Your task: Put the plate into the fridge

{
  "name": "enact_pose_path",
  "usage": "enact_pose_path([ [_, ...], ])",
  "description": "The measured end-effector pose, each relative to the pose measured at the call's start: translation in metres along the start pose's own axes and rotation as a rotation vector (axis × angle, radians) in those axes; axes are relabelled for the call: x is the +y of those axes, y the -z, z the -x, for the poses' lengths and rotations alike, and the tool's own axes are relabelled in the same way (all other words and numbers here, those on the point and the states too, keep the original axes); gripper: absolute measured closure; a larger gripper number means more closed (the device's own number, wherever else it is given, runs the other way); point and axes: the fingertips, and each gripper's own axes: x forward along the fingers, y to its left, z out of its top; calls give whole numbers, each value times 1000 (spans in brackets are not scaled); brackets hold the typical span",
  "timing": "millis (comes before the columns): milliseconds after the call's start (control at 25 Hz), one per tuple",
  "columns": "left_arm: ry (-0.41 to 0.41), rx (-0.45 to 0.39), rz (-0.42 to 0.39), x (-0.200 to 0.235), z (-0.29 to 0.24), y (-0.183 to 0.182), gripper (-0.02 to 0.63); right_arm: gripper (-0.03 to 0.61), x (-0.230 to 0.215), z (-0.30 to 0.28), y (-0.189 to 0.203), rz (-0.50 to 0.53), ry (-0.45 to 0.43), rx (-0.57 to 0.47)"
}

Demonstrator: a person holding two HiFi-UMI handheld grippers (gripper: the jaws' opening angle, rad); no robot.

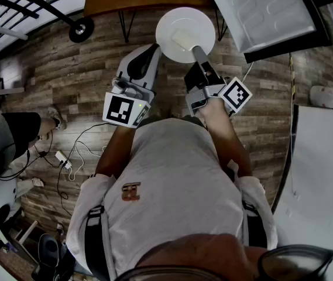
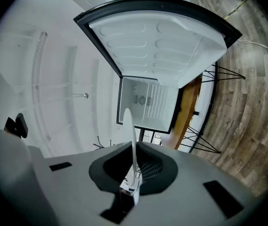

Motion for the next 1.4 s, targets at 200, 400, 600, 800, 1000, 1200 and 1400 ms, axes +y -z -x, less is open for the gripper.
enact_pose_path([
  [200, -4, -3, 2, 1, -1, -3, 595, 534, 5, -3, 0, -1, -4, 7],
  [400, -14, -5, 4, 0, 2, -2, 595, 535, 4, -3, 0, -13, -8, 12],
  [600, -32, -5, -2, -1, 2, 0, 595, 535, 1, -5, -1, -27, -3, 24],
  [800, -45, -5, -12, -12, -12, 0, 595, 534, 6, -5, -20, -35, -27, 33],
  [1000, -66, -1, -25, -21, -44, 3, 595, 534, 4, -14, -53, -44, -46, 50],
  [1200, -95, 4, -42, -27, -63, 6, 595, 534, -1, -22, -72, -53, -59, 79],
  [1400, -118, -7, -47, -22, -64, -9, 595, 535, 11, -30, -72, -55, -66, 99],
])
